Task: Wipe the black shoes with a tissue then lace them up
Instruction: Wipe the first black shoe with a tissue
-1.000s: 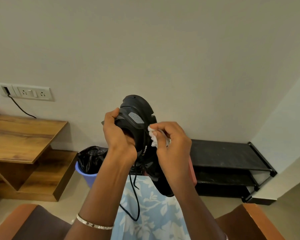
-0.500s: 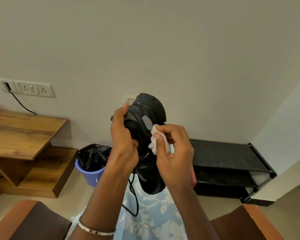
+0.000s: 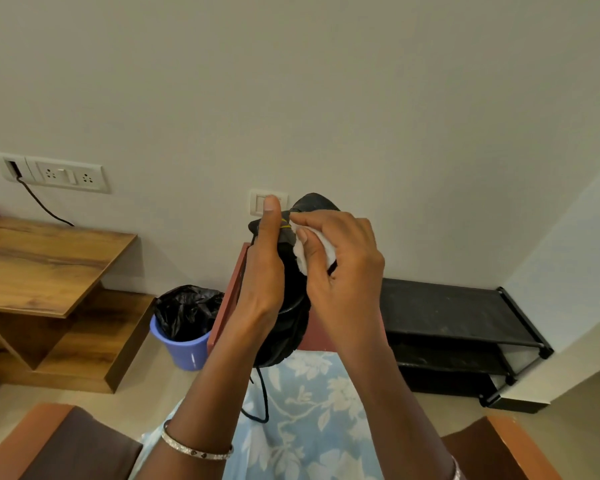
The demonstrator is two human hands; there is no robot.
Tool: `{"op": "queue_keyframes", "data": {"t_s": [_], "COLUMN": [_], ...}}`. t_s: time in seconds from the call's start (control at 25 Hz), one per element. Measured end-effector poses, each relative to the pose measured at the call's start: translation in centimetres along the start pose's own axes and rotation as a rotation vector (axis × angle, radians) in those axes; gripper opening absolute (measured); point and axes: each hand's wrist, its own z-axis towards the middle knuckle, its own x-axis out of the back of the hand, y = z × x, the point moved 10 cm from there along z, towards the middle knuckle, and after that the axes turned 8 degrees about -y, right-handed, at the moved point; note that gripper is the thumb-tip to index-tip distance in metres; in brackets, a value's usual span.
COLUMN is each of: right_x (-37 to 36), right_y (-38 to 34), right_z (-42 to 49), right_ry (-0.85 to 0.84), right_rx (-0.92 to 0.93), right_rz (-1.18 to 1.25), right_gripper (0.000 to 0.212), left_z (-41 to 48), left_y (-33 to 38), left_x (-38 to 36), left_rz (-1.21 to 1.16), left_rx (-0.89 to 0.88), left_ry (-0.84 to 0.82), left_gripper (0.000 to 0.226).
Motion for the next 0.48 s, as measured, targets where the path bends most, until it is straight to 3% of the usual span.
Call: {"op": "queue_keyframes", "data": {"t_s": [0.2,0.48], "right_x": [-0.3,-0.9], "right_y": [2.9,4.3], "right_z": [-3.5,6.0], "right_ry": [0.064,0.074], "right_rx": [-0.029,0.035], "right_rz": [0.0,-0.152], "right_gripper": [0.018,0.018], "left_z": [0.9,5.3], "left_y": [-0.9,-1.3], "left_x": [0.8,0.5], "left_rz": [-0.085,0.04], "left_rx": [0.175,0.161], "left_ry": [0.044,-0.043], "left_gripper": [0.06,0.068]}}
